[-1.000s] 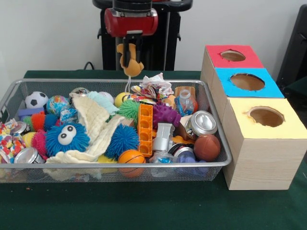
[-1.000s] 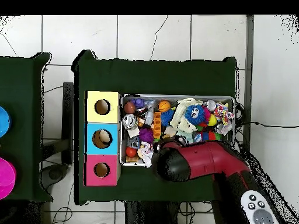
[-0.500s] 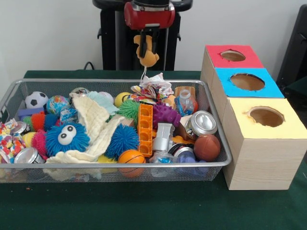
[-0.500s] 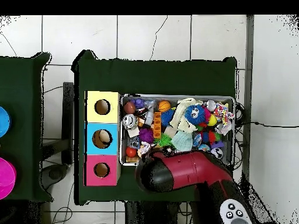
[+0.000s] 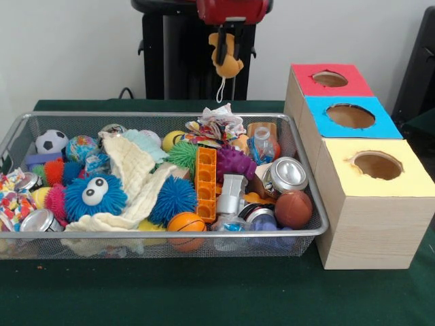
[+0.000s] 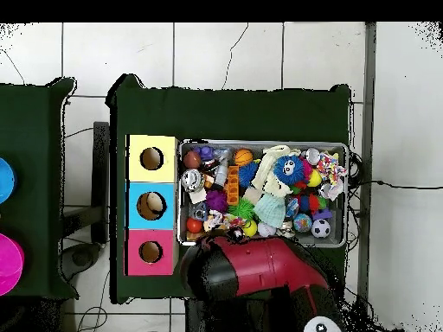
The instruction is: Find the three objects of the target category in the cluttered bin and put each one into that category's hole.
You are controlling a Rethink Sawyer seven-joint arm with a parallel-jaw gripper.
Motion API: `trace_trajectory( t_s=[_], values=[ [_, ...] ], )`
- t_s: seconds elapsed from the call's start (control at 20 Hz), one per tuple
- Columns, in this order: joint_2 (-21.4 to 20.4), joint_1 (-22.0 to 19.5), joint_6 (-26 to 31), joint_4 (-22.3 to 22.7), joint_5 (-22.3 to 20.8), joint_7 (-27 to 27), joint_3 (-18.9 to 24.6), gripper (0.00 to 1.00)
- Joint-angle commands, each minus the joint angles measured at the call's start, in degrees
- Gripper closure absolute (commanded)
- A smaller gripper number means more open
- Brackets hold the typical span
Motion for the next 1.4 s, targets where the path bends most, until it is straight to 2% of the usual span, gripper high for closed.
trace_trajectory(
  t_s=[0.05, 0.25, 0.85, 1.4],
  values=[
    [-3.8, 4.2, 4.0, 1.1, 6.5, 14.7, -3.7, 1.0],
    [-2.9, 8.1, 3.5, 0.4, 7.9, 16.4, -6.3, 1.0],
    [3.3, 20.4, -3.9, -0.4, 10.6, 22.7, -14.9, 1.0],
    [8.7, 26.2, -11.0, -0.6, 12.9, 26.1, -18.8, 1.0]
  ],
)
